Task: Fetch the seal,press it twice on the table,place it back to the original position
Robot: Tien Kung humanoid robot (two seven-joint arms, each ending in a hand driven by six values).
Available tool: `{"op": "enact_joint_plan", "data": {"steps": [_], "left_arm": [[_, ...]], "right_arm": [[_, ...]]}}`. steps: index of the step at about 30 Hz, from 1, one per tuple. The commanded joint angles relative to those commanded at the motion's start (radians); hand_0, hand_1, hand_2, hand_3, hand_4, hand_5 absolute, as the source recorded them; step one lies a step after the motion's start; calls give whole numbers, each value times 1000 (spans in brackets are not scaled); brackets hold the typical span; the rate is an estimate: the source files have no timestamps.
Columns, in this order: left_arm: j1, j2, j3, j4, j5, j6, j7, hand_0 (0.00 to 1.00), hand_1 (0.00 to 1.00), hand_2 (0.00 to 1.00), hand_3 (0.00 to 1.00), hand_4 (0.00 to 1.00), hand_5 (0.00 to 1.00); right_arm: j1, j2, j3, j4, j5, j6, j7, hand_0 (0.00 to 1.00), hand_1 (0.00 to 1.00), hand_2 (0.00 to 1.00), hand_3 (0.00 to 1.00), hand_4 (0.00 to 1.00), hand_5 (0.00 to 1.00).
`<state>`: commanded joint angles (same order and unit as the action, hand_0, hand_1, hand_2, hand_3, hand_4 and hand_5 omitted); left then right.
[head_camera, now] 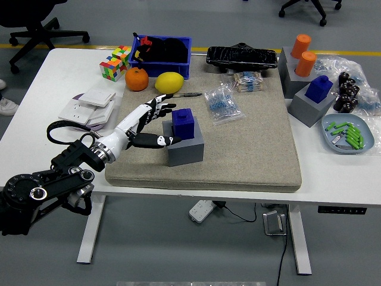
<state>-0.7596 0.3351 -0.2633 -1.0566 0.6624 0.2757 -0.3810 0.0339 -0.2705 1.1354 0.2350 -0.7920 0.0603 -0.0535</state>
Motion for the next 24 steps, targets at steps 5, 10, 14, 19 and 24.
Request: {"op": "enact_joint_plan", "data": {"steps": [5,10,14,19,24], "left_arm": [[-4,-28,0,31,-18,0,0,878,895,887,971,912,22],[-5,-59,3,62,-49,3,-9,873,881,873,915,901,2],[-2,-78,-1,78,-68,11,-21,850,832,787,865,864,2],[3,-92,-2,83,-66,14,-21,822,803,728,836,801,2],[10,-104,3,87,-67,12,-19,782,755,661,802,790,2]], "right_arm": [[-2,0,-4,-1,1,1,-1,721,680,644,613,711,514],[1,-1,-5,0,2,0,-1,721,680,644,613,712,514],[3,-1,-6,1,4,0,0,721,680,644,613,711,514],[3,-1,-8,0,4,0,0,721,680,644,613,711,514],[3,-1,-9,1,4,-1,0,721,680,644,613,711,513]]}}
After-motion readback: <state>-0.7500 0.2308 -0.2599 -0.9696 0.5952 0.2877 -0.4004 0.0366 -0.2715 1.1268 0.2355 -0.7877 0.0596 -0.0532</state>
